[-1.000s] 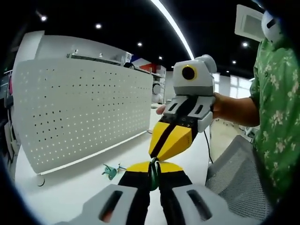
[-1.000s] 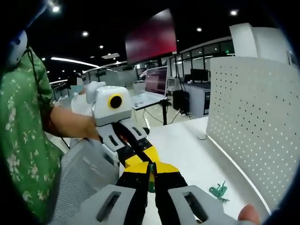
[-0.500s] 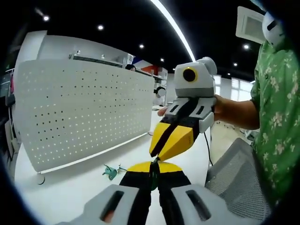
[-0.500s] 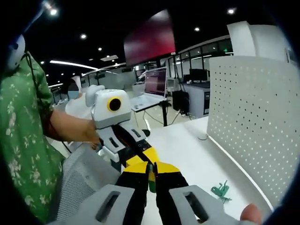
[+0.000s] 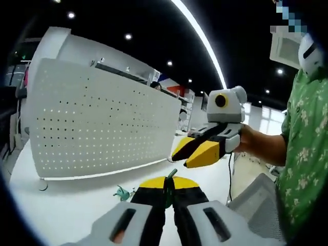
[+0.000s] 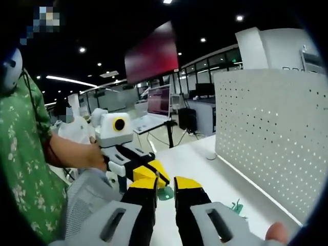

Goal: Insert the hook assembly into the mounting plate slot until the hook locks in place.

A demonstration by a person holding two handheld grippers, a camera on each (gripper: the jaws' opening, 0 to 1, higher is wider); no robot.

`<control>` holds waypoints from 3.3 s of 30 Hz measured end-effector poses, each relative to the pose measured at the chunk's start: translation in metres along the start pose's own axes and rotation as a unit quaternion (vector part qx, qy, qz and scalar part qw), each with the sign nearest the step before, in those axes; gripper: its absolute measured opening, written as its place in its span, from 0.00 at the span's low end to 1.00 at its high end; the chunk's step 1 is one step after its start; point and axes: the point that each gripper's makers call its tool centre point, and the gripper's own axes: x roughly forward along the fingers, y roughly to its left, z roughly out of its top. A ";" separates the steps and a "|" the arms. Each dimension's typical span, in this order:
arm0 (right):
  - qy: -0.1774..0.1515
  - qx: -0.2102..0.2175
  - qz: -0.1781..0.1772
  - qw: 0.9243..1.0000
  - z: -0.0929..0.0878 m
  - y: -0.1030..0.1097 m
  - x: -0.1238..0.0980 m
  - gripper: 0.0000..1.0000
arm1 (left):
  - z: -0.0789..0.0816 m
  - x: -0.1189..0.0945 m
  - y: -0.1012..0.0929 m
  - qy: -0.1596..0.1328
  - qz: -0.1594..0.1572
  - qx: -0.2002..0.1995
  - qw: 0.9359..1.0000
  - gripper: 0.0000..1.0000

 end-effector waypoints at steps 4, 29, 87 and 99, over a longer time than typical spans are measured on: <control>-0.013 -0.009 0.001 1.000 0.008 0.003 -0.004 0.17 | 0.017 -0.004 0.002 -0.038 -0.006 -0.034 0.999 0.03; -0.090 -0.071 0.033 0.993 0.049 0.027 -0.015 0.17 | 0.073 -0.012 -0.034 -0.161 -0.118 -0.169 0.965 0.03; -0.059 -0.044 0.156 0.985 0.031 0.072 -0.032 0.16 | 0.034 -0.031 -0.088 0.017 -0.205 0.036 0.978 0.02; -0.059 -0.032 0.132 0.989 0.030 0.061 -0.030 0.17 | 0.032 -0.028 -0.076 0.012 -0.171 0.028 0.985 0.02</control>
